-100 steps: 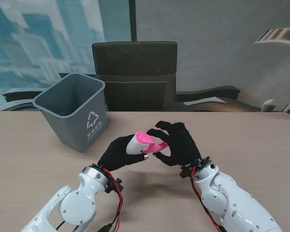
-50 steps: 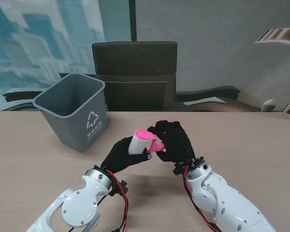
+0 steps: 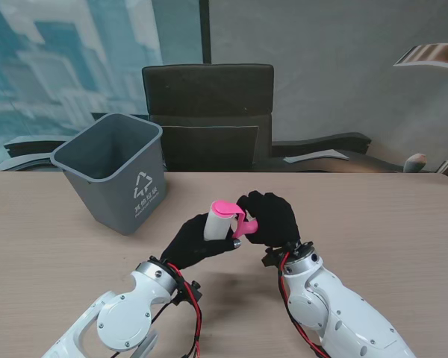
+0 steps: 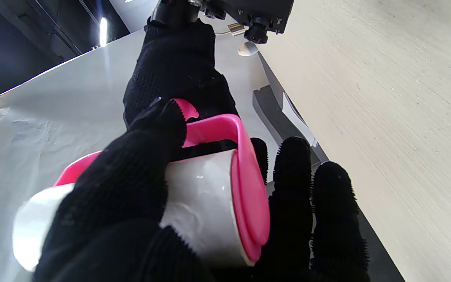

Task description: Replace a lint-roller refill

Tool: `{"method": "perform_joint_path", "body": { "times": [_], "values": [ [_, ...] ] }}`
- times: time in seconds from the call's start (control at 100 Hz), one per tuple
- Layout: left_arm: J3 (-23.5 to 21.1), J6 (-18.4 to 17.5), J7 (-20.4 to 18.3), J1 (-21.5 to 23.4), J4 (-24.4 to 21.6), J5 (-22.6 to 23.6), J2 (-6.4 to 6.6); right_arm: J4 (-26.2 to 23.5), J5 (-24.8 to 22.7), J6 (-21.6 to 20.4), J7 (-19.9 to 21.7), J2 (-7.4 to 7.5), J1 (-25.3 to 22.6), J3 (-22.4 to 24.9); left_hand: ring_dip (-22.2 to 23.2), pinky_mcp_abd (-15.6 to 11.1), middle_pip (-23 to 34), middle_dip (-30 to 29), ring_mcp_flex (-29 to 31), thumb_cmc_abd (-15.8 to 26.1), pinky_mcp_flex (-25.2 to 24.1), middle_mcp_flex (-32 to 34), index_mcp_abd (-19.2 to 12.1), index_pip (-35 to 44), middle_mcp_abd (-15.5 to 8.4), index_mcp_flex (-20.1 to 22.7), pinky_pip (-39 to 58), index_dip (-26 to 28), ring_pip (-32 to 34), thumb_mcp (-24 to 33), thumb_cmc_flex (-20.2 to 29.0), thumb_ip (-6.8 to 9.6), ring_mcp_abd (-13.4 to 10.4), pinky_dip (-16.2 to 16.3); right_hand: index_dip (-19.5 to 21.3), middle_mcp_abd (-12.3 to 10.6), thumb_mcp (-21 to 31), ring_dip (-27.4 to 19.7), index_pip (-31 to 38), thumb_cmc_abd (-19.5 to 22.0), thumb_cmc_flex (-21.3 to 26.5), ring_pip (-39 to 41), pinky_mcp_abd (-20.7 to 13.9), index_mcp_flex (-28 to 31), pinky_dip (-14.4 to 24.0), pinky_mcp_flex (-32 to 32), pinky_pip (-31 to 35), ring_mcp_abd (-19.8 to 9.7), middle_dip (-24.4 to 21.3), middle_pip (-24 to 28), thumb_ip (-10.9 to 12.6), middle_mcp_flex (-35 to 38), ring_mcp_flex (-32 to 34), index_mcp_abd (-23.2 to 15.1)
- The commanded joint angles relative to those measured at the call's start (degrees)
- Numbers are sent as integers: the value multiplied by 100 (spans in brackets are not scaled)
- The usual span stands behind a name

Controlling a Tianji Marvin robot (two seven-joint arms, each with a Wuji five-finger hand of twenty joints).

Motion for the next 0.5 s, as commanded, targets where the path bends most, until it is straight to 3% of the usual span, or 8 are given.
{"method": "perform_joint_path", "body": {
  "times": [0.0,0.1,0.25,0.3,0.35,0.41,0.49],
  "values": [
    [31,14,-143,-10,3,-20,-9,-112,-6,-23,50,-57,-55,12,67,-205,111,67,-115,552,-13,-154,-388,312,-239,186,104,70,142,134,425,-85,-152,-65,276,188,-32,73,527,-95,-135,523,-959,455,-69,495,731,-2039,252,414,145,349,490,-279],
    [34,7,-170,-23,18,3,0,-147,-5,-47,74,-52,-86,49,66,-202,102,63,-120,578,-16,-173,-386,308,-242,164,100,72,138,117,402,-101,-152,-67,846,-114,-71,79,795,15,-393,802,-1213,975,-308,1126,1055,-2444,535,617,505,940,1036,-621],
    [20,69,-183,-6,-7,-25,-1,-204,-28,-83,135,-29,-128,130,27,-216,55,-291,-162,597,-32,-311,-592,-9,-185,129,79,-70,53,-112,361,-85,-166,-78,1205,-558,-193,797,1152,37,-618,1268,-1569,1474,-506,1894,1370,-3008,852,840,607,1637,1063,-982],
    [6,59,-193,8,-14,-22,5,-244,-56,-100,174,-10,-154,183,2,-241,-181,-468,-197,491,-47,-474,-773,-680,-138,-22,46,-178,-2,-32,355,-87,-208,-91,1261,-648,-188,931,1222,71,-664,1329,-1678,1605,-442,1930,1501,-3089,903,866,638,1787,1067,-1056],
    [-9,-14,-203,12,2,28,16,-298,-98,-115,220,15,-188,251,-13,-269,-280,-547,-273,427,-85,-630,-952,-1863,-81,-313,-15,-238,-70,77,239,-101,-213,-107,1333,-707,-170,1108,1253,86,-682,1325,-1797,1696,-363,1951,1584,-3145,973,863,696,1897,1074,-1112],
    [-32,-153,-230,11,37,105,36,-382,-160,-131,296,52,-242,355,-46,-298,-393,-576,-392,771,-157,-817,-800,-3389,-75,-520,-124,-400,-201,528,-364,22,-227,-124,1377,-754,-156,1219,1269,112,-701,1331,-1860,1760,-308,1965,1646,-3183,1013,859,772,1964,1075,-1143],
    [-81,-358,-265,5,107,297,70,-518,-241,-135,420,102,-334,532,-90,-315,-570,-638,-565,737,-278,-1123,-777,-4144,-52,-908,-276,-572,-358,536,-539,43,-230,-151,1400,-779,-138,1272,1274,134,-714,1341,-1903,1786,-275,1976,1695,-3208,1037,858,817,2000,1074,-1172]
  ]
}}
